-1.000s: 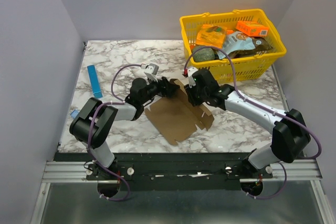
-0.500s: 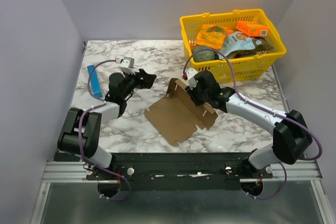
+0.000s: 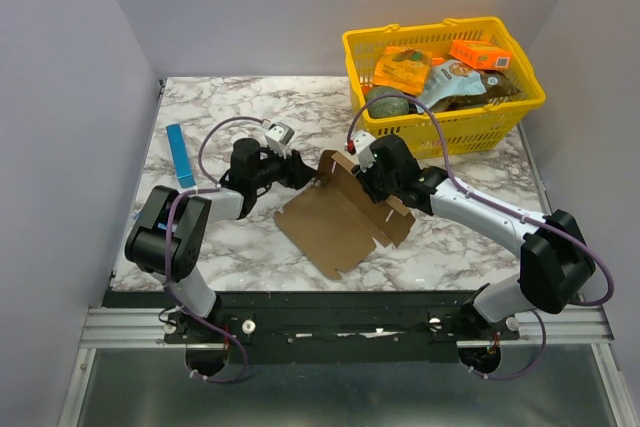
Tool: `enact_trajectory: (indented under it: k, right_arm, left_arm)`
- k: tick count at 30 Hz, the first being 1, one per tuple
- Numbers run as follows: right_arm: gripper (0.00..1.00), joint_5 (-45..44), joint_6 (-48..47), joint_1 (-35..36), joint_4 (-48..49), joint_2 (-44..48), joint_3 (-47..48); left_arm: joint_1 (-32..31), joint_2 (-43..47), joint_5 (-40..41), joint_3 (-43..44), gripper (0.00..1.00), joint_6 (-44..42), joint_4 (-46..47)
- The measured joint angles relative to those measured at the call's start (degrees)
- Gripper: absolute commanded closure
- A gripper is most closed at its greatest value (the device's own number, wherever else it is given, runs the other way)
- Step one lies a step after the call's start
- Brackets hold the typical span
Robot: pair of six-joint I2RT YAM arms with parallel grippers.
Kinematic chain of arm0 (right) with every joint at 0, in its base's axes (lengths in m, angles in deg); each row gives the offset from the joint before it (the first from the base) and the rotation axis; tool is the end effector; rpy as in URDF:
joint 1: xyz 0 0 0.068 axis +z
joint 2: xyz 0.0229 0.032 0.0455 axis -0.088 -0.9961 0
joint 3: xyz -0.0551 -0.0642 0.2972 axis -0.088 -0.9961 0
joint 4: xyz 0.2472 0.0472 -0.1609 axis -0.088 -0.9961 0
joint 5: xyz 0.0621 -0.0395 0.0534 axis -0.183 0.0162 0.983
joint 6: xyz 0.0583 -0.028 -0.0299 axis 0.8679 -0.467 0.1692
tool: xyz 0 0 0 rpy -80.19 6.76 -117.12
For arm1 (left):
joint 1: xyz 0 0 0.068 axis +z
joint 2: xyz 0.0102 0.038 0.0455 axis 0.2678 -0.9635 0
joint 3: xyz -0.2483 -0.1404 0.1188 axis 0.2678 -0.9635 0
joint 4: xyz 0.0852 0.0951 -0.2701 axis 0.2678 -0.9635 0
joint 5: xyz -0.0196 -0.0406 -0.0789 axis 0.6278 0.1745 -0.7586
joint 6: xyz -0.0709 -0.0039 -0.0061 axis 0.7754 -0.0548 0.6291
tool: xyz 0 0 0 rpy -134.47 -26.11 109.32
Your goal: Fold the paper box
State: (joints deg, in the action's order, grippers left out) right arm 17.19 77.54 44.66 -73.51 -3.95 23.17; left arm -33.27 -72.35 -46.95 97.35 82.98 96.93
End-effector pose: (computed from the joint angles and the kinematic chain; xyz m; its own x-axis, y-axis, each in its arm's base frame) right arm 0.2876 0.2305 0.2497 -0.4265 -0.5719 -0.7008 -0.6610 0.7259 -0.1900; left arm 0.3515 -0.1449 0.1769 -0.4647 -0.0799 -0.8818 0.6407 0.6571 -0.3972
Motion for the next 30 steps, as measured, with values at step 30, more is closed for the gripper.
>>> enact_trajectory:
  k: [30]
  right_arm:
    - [0.68,0.48,-0.42,0.00,0.22,-0.04,-0.04]
  left_arm:
    - [2.64,-2.03,-1.49,-3.56,0.46,6.56,17.05]
